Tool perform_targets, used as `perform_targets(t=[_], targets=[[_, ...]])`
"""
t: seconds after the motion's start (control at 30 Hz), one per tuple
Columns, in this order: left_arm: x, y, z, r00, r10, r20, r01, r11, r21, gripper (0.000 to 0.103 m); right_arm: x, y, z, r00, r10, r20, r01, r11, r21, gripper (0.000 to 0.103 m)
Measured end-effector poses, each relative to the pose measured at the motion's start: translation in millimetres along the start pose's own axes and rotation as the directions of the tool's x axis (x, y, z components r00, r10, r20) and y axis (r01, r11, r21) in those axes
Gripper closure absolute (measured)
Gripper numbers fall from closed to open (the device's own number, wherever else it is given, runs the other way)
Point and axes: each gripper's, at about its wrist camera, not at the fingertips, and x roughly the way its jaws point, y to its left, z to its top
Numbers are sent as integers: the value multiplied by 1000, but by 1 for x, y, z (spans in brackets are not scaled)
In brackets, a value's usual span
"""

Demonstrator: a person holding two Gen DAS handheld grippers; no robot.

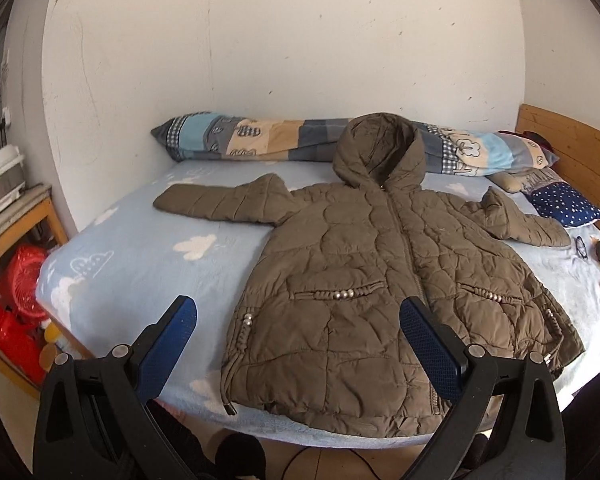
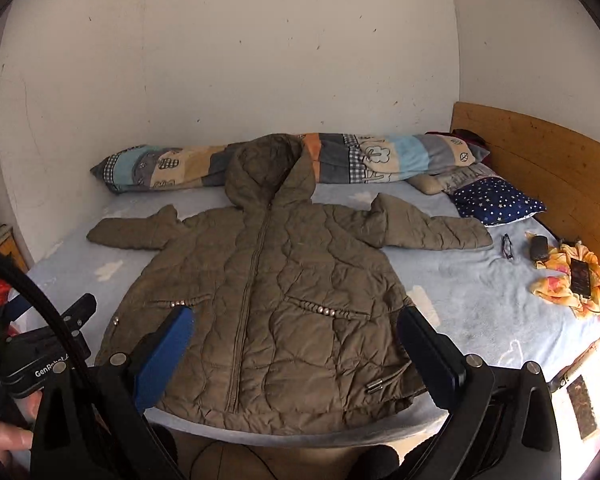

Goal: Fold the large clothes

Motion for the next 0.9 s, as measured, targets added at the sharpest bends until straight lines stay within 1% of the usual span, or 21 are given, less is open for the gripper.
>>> perform_targets(t=[0.03,0.07,0.1,0.13,0.17,0.23,0.27,0.33,0.4,0.43,0.47,0.5,0.53,0.57,0.83,0.9], targets=[[1,38,13,999,-32,-17,33,999,23,2,2,-2,3,1000,0,-17,0,1000,2,0],[-4,58,20,999,-46,-22,47,998,48,2,5,1,3,1000,-12,-27,12,1000,-3,0],[-4,96,26,996,-89,-31,92,992,86,2,8,3,2,999,-26,-37,26,1000,-15,0],[5,138,22,990,-136,-30,139,983,122,2,11,5,1,998,-33,-51,32,999,-24,0],[3,159,21,987,-160,-31,163,976,147,2,15,7,0,997,-39,-62,37,999,-27,0],[-8,165,15,985,-167,-43,172,971,169,2,21,8,-4,996,-42,-79,40,999,-28,0],[-16,176,24,982,-180,-59,188,965,181,2,24,8,-4,995,-43,-90,40,999,-27,0],[-30,182,33,978,-188,-96,203,961,189,2,28,7,-4,993,-51,-104,48,998,-28,0],[-36,184,39,974,-188,-126,210,958,197,2,33,6,-7,992,-53,-118,50,998,-32,0],[-36,183,36,974,-186,-132,210,958,197,2,36,5,-9,991,-55,-126,51,998,-34,0],[-39,191,47,969,-195,-148,224,951,215,2,39,5,-11,989,-58,-133,54,998,-35,0],[-39,198,50,967,-202,-155,233,946,225,2,41,5,-12,989,-56,-138,52,998,-35,0],[-37,196,49,967,-199,-159,232,945,229,2,44,4,-14,988,-53,-144,49,998,-34,0],[-33,205,52,964,-211,-165,247,938,243,2,46,4,-15,987,-56,-150,51,998,-34,0],[-10,196,40,960,-218,-176,260,928,267,2,58,0,-22,982,-57,-178,53,998,-28,0],[-4,196,31,960,-221,-172,262,926,273,2,60,-2,-24,981,-54,-185,51,998,-25,0]])
